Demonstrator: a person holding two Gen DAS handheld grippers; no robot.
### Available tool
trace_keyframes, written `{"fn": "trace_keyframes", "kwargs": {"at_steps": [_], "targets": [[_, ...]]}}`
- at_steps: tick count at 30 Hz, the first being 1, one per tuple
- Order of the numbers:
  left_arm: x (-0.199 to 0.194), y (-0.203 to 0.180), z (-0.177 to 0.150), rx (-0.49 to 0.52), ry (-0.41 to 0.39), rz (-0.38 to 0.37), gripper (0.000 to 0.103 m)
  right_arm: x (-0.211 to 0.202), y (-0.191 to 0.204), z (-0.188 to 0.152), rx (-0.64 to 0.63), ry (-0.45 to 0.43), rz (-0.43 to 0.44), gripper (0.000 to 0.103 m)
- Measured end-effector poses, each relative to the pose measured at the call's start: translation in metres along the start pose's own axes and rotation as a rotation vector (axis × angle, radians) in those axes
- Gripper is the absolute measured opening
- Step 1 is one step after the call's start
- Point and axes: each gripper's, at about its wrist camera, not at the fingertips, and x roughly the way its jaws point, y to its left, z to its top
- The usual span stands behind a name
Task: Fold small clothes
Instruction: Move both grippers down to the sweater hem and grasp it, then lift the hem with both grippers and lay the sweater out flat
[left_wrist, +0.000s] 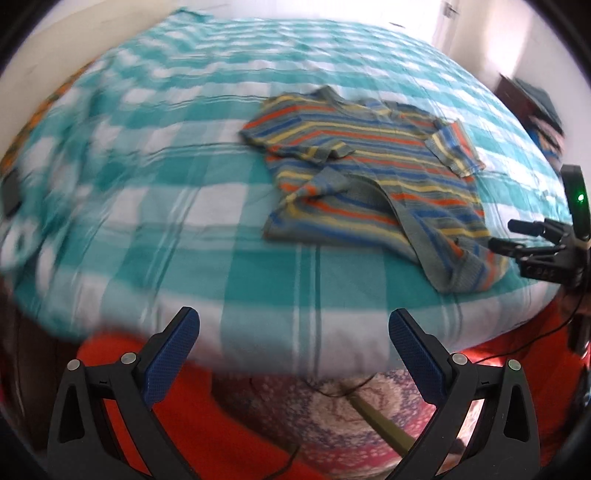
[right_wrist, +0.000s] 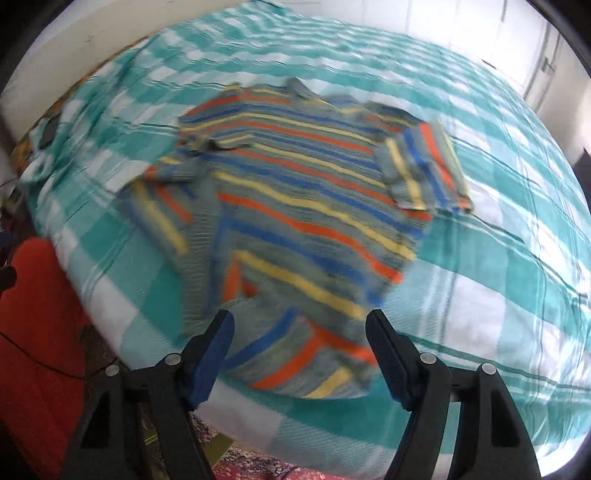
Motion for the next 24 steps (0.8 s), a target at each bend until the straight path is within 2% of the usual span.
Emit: {"fn": "trace_keyframes", "kwargs": {"at_steps": [1, 4, 6, 8, 9, 10, 13, 14, 15, 16, 17, 19, 20, 24], "targets": [[0.01, 0.002, 0.01, 0.012, 0.01, -0.027, 0.102, 0.004, -0.005, 0.003, 0.002, 0.015, 0.021, 0.069], [0.051, 0.004, 0.052, 0.053, 0.054, -0.178, 0.101, 0.016, -0.012, 0.009, -0.028, 0.052, 0.088, 0.068], [0.079, -0.001, 0.075, 0.08, 0.087, -0.216, 0.1, 0.025, -0.015, 0.013, -0.076, 0.074, 0.13, 0.067], [0.103, -0.009, 0.09, 0.144, 0.115, -0.2, 0.083, 0.031, -0.011, 0.014, -0.126, 0.097, 0.179, 0.063], [0.116, -0.016, 0.096, 0.193, 0.14, -0.181, 0.067, 0.035, -0.01, 0.015, -0.148, 0.11, 0.195, 0.061], [0.127, -0.021, 0.1, 0.239, 0.166, -0.168, 0.058, 0.037, -0.01, 0.015, -0.164, 0.121, 0.208, 0.059], [0.148, -0.033, 0.103, 0.32, 0.202, -0.13, 0.048, 0.048, -0.008, 0.018, -0.202, 0.156, 0.247, 0.046], [0.154, -0.036, 0.102, 0.341, 0.214, -0.119, 0.046, 0.052, -0.007, 0.02, -0.211, 0.17, 0.256, 0.038], [0.156, -0.039, 0.101, 0.352, 0.219, -0.116, 0.031, 0.056, -0.005, 0.021, -0.222, 0.189, 0.266, 0.028], [0.159, -0.043, 0.1, 0.367, 0.221, -0.109, 0.011, 0.06, -0.002, 0.021, -0.236, 0.211, 0.28, 0.023], [0.16, -0.046, 0.099, 0.38, 0.211, -0.099, 0.006, 0.061, 0.001, 0.021, -0.255, 0.225, 0.288, 0.012], [0.152, -0.046, 0.096, 0.38, 0.178, -0.115, 0.004, 0.048, 0.004, 0.017, -0.293, 0.226, 0.288, 0.007], [0.143, -0.043, 0.093, 0.37, 0.161, -0.149, 0.004, 0.041, 0.004, 0.016, -0.296, 0.218, 0.296, 0.005], [0.091, -0.024, 0.071, 0.384, 0.079, -0.229, 0.004, -0.014, -0.005, -0.006, -0.274, 0.16, 0.351, 0.005]]}}
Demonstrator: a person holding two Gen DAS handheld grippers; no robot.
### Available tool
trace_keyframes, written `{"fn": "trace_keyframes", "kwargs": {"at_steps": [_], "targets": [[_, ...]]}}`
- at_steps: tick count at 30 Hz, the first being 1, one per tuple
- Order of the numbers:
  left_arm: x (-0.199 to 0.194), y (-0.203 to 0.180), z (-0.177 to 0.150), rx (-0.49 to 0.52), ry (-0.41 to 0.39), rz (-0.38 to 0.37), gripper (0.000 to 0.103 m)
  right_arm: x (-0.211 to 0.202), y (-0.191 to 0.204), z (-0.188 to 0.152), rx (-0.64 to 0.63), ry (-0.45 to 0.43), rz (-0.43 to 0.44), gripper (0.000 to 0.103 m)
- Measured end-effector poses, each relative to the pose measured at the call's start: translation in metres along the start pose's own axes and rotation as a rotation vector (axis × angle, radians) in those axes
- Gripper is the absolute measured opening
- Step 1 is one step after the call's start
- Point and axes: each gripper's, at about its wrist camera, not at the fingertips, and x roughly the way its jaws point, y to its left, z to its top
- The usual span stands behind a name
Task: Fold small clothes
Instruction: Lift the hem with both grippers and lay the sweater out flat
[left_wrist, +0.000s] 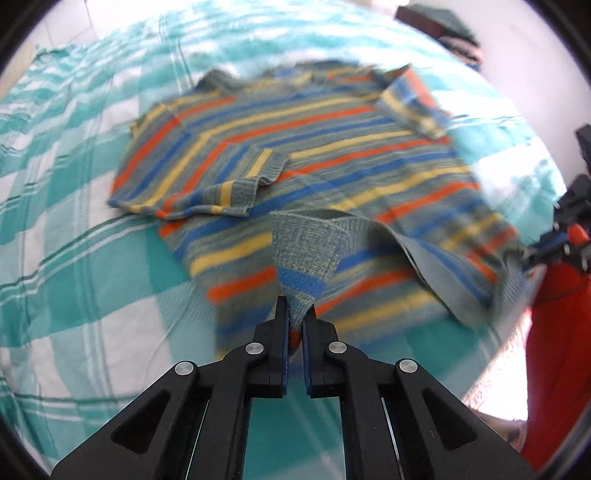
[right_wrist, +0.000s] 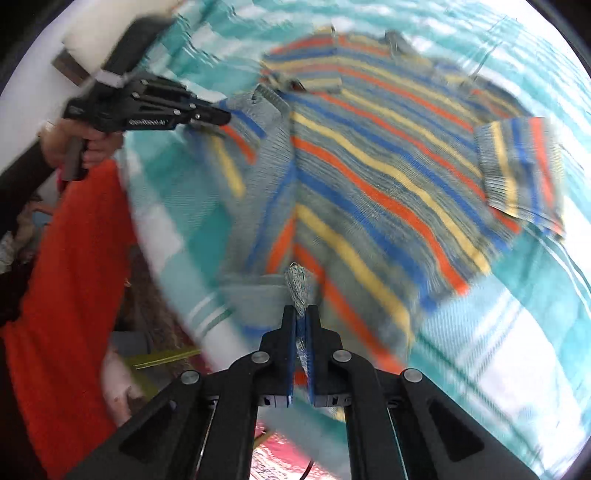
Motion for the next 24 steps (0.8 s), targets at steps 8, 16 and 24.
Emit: {"fn": "trace_keyframes", "kwargs": {"at_steps": [8, 16, 24], "targets": [[-0.034, -0.009, -0.109, 0.105, 0.151, -0.013, 0.011, -0.017, 0.018, -0.086, 0.081, 0.066, -0.061, 0.006], [-0.054, 0.031, -0.14, -0.225, 0.034, -0.064, 0.056, -0.039, -0.02, -0.119, 0.45, -0.124, 0.013, 0.062], [-0.015, 0.026, -0.144, -0.338, 0.09, -0.027, 0.065, 0.008, -0.035, -0.121, 0.7, -0.112, 0.12, 0.062]]}}
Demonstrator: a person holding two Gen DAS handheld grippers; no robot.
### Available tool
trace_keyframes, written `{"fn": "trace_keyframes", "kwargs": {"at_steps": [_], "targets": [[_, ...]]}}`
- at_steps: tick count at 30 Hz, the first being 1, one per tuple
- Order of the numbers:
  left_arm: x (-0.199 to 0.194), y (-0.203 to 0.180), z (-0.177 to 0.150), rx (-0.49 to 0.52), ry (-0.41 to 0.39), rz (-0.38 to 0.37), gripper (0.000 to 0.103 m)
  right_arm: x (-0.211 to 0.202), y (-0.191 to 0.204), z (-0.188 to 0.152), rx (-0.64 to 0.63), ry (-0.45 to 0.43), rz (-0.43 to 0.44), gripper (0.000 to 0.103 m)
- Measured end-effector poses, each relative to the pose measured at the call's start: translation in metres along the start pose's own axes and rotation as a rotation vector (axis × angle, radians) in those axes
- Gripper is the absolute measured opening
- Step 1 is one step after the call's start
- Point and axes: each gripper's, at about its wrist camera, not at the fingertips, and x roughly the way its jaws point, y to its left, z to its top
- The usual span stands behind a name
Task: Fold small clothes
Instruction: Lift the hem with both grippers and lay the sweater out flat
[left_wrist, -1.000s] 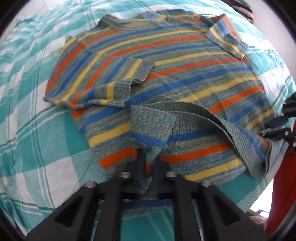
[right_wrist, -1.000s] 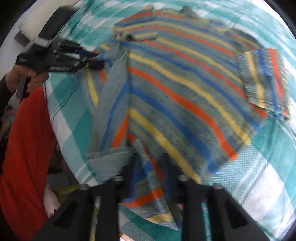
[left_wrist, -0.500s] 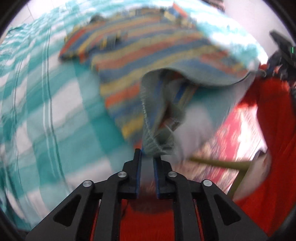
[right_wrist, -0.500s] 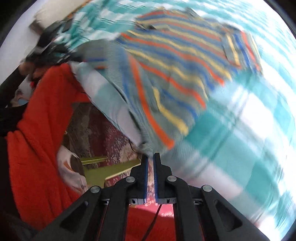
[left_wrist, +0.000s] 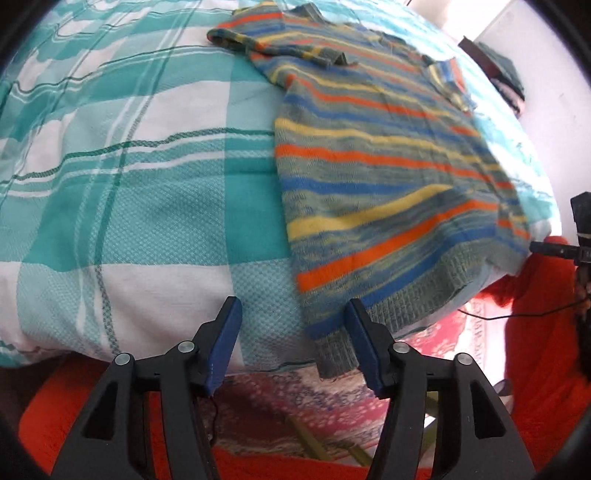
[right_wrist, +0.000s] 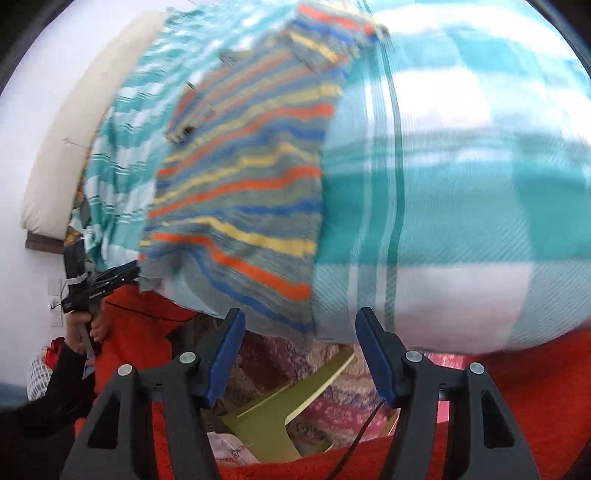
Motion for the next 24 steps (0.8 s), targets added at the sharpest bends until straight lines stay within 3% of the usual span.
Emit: {"fn": "trace_keyframes", "kwargs": {"at_steps": [3, 4, 5, 6, 7, 14, 17, 20, 24], "targets": [[0.002, -0.012, -0.001, -0.005, 0.017, -0.012, 0.077, 0.023, 0.004, 0.0, -0.009, 0.055, 0.056, 0.061], [0.005, -0.017, -0.002, 0.002, 0.034, -0.017, 0.073, 0.032, 0.008, 0.0, -0.026, 0.081, 0.056, 0.056], [0.009, -0.019, -0.002, 0.013, 0.044, -0.017, 0.06, 0.037, 0.009, 0.001, -0.028, 0.093, 0.041, 0.029], [0.014, -0.022, -0.001, 0.025, 0.06, -0.014, 0.013, 0.041, 0.008, 0.003, -0.022, 0.101, 0.021, 0.006], [0.019, -0.024, -0.002, 0.023, 0.097, -0.018, 0.003, 0.038, 0.007, 0.004, -0.008, 0.094, 0.021, 0.005], [-0.039, -0.004, -0.012, 0.009, 0.041, -0.043, 0.003, -0.033, 0.015, -0.013, -0.04, 0.02, 0.086, 0.005], [-0.025, -0.006, -0.007, 0.028, 0.089, 0.007, 0.004, -0.018, -0.002, -0.01, 0.002, 0.055, 0.007, 0.005], [0.009, -0.028, -0.006, 0.094, 0.171, 0.11, 0.004, 0.018, -0.007, -0.008, 0.019, 0.124, -0.089, 0.005], [0.018, -0.04, -0.009, 0.13, 0.17, 0.189, 0.004, 0.028, -0.006, -0.008, 0.014, 0.127, -0.136, 0.005]]}}
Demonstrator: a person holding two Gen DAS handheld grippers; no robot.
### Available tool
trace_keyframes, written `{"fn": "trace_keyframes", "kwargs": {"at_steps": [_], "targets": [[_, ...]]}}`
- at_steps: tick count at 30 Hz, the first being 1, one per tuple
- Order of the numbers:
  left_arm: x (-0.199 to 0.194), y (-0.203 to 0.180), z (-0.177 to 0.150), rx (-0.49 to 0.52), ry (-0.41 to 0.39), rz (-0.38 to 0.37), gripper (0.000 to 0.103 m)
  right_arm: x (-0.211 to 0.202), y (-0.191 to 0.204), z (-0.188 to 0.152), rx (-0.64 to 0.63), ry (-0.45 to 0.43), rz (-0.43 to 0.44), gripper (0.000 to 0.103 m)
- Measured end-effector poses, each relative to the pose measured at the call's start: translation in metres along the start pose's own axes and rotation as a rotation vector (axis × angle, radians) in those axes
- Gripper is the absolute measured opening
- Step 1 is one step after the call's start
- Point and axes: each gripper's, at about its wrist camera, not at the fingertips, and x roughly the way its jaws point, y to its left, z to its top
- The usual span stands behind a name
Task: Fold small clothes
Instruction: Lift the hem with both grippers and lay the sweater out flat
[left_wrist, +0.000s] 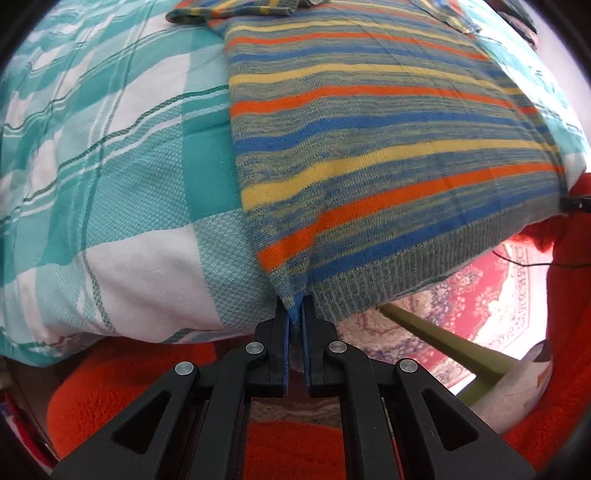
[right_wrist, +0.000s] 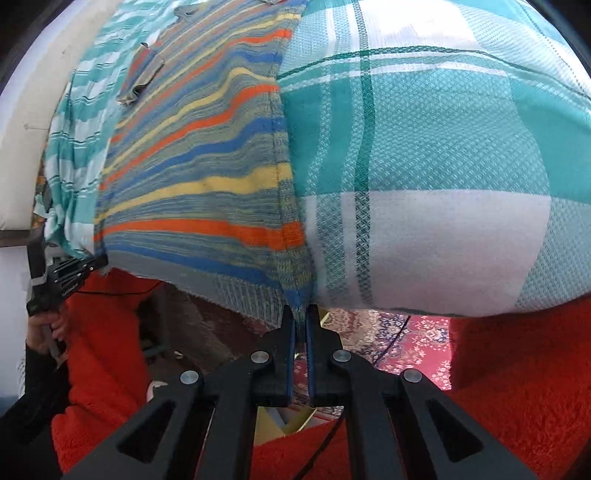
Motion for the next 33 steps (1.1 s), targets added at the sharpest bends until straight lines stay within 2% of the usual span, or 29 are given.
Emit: {"fn": "trace_keyframes", "kwargs": {"at_steps": [4, 10, 17, 19, 20, 21, 23, 24, 25, 28, 33], "targets": [[0.004, 0.006, -0.002, -0.054, -0.003, -0.014, 0.004, 0.004, 0.001, 0.002, -0.002, -0.009, -0.026, 0.005], [0.015, -0.007, -0.003, -0.022, -0.002, 0.063, 0.005, 0.003, 0.002, 0.003, -0.032, -0.031, -0.113, 0.005], [0.026, -0.013, 0.001, -0.06, 0.025, 0.087, 0.007, 0.004, 0.003, 0.001, -0.043, -0.028, -0.171, 0.005], [0.028, -0.014, -0.001, -0.061, 0.038, 0.107, 0.01, 0.006, 0.004, 0.001, -0.032, -0.026, -0.187, 0.007], [0.027, -0.012, 0.0, -0.055, 0.04, 0.116, 0.011, 0.004, 0.004, 0.0, -0.025, -0.027, -0.185, 0.016], [0.025, -0.014, -0.001, -0.047, 0.039, 0.126, 0.017, 0.002, 0.002, -0.001, -0.014, -0.032, -0.189, 0.034], [0.016, -0.017, -0.005, -0.037, 0.026, 0.162, 0.039, -0.008, -0.001, -0.004, 0.017, -0.059, -0.196, 0.059], [0.009, -0.018, -0.007, -0.035, 0.012, 0.175, 0.057, -0.014, -0.001, -0.007, 0.028, -0.075, -0.185, 0.06], [0.0, -0.018, -0.011, -0.032, -0.014, 0.188, 0.067, -0.022, -0.003, -0.01, 0.04, -0.089, -0.167, 0.06], [-0.029, -0.017, -0.017, -0.02, -0.087, 0.212, 0.071, -0.047, -0.01, -0.021, 0.071, -0.133, -0.152, 0.06], [-0.068, -0.016, 0.002, 0.025, -0.207, 0.369, 0.073, -0.094, -0.013, -0.022, 0.084, -0.256, -0.25, 0.06]]}}
